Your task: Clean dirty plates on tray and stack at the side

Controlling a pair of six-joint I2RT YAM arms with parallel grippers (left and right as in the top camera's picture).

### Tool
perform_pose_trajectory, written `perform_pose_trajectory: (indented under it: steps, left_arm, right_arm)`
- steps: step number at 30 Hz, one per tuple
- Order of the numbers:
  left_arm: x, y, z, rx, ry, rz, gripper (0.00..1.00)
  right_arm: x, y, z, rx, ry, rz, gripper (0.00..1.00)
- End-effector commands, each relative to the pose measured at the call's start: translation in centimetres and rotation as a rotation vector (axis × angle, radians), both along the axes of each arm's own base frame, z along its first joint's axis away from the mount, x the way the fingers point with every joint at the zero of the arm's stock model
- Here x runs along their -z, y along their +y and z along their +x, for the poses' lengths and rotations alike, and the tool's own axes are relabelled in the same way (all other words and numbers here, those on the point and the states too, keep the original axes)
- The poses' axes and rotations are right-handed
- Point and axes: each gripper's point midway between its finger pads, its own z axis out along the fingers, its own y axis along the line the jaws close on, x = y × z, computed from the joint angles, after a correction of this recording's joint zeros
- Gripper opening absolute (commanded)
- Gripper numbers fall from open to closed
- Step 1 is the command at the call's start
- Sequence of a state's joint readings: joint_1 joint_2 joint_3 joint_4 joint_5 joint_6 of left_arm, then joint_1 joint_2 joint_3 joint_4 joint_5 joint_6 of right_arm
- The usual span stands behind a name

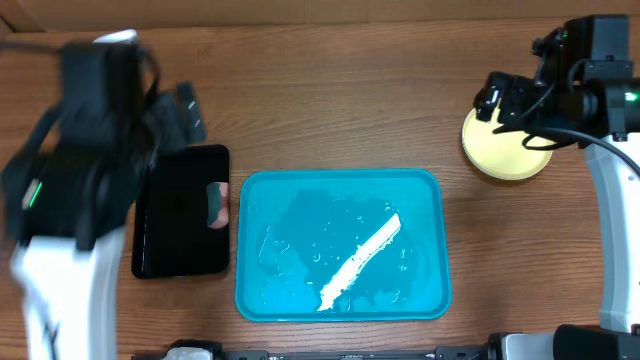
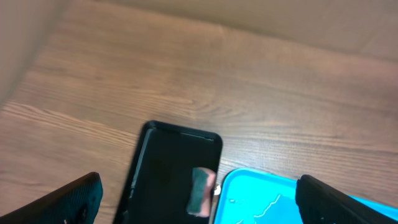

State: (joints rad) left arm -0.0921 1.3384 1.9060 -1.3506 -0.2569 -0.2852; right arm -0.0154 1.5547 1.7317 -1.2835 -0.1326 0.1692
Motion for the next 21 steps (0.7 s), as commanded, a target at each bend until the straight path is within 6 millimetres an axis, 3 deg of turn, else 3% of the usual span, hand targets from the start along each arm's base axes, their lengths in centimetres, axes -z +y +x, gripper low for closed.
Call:
perform_pose_trajectory:
  steps: [1, 6, 11, 15, 21]
  left_arm:
    - [-2.2, 1.4, -3.1, -0.057, -0.068, 0.032, 1.0]
    - [-4.9, 2.3, -8.3, -0.101, -0.187, 0.003, 1.0]
    - [-6.0, 2.6, -12.4, -0.129, -0.269, -0.043, 1.0]
    - [-5.9, 2.8, -13.7, -0.131, -0.276, -0.04, 1.0]
    - [-4.7, 2.7, -13.4, -0.128, -0.212, -0.033, 1.0]
  right_arm:
    - [-1.9, 0.9, -0.3, -0.057, -0.068, -0.044, 1.0]
    - [-3.0, 2.6, -0.5, -0.124, -0.116, -0.056, 1.0]
    - [-3.9, 3.4, -0.6, -0.146, -0.155, -0.053, 0.99]
    - [-4.0, 3.5, -0.5, -0.147, -0.161, -0.053, 1.0]
    - [-4.0, 3.5, -0.5, -0.147, -0.158, -0.053, 1.0]
